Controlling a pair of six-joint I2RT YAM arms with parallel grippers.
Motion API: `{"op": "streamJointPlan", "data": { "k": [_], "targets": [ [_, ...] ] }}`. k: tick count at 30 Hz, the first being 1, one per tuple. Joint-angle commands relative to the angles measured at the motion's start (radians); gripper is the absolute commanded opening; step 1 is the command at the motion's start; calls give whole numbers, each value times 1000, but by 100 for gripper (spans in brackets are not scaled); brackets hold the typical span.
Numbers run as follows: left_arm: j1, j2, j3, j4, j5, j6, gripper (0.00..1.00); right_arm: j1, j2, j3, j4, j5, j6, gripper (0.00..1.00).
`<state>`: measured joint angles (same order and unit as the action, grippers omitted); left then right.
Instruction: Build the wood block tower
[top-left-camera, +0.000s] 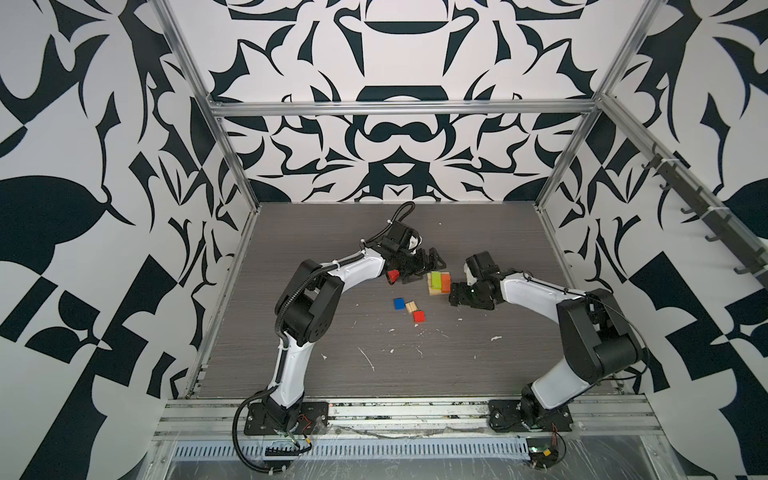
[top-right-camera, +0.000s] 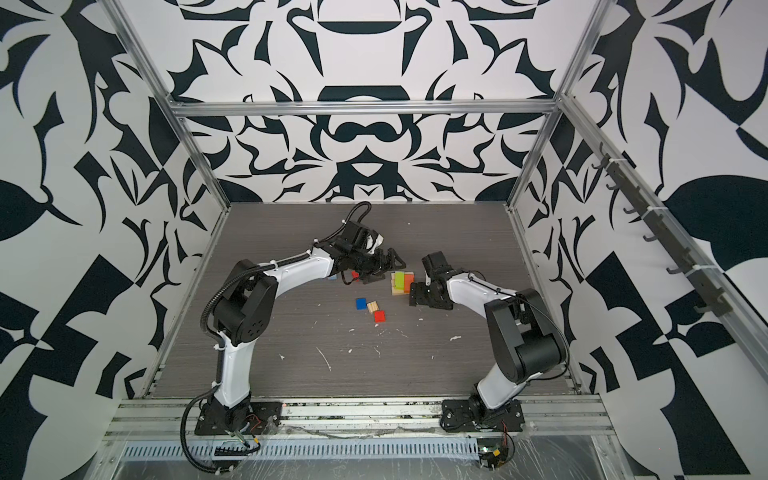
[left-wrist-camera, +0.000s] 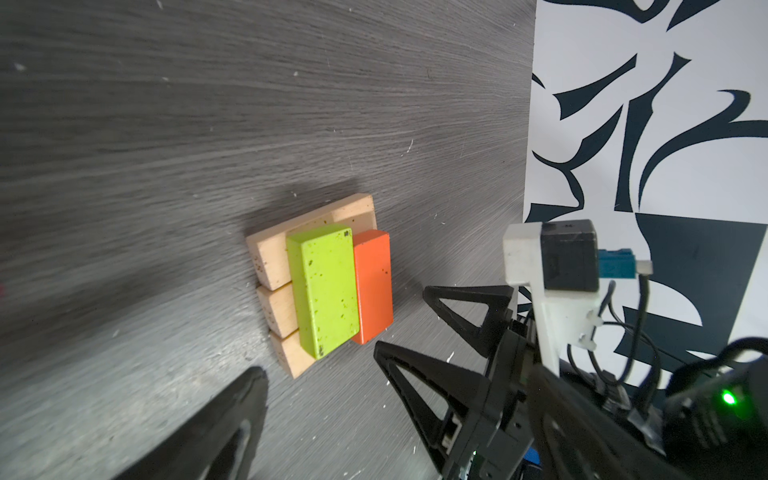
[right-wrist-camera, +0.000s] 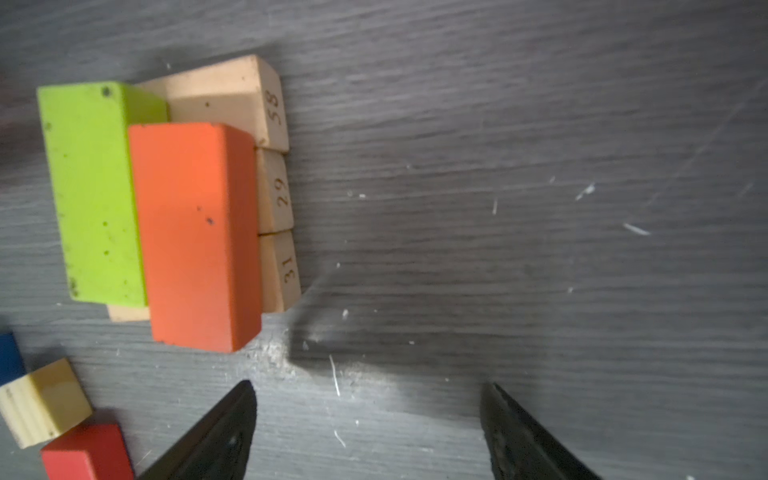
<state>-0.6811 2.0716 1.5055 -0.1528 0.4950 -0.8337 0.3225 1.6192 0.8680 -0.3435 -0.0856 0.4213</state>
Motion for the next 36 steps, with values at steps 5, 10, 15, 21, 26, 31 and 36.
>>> {"op": "streamJointPlan", "data": {
  "k": [5, 10, 15, 21, 26, 31, 36],
  "targets": [
    [-4, -4, 10, -2, 6, 7, 99, 6, 11, 39, 5, 21, 14, 88],
    [-4, -3, 12, -2, 4, 7, 100, 6, 15, 43, 8, 32, 10, 87],
    [-3, -6, 11, -5, 4, 10, 99, 5, 18, 46, 11, 35, 7, 87],
    [-3, -6, 11, -8, 4, 10, 100, 6, 18, 56, 11, 34, 4, 87],
    [-3, -8, 9, -7, 1, 10, 100, 5, 22, 60, 12, 35, 4, 87],
    [-4, -8, 5, -5, 1, 9, 100, 5, 28, 67, 19, 35, 3, 87],
    [-3, -10, 4, -5, 1, 8, 100, 5, 41, 80, 20, 35, 2, 87]
  ]
}}
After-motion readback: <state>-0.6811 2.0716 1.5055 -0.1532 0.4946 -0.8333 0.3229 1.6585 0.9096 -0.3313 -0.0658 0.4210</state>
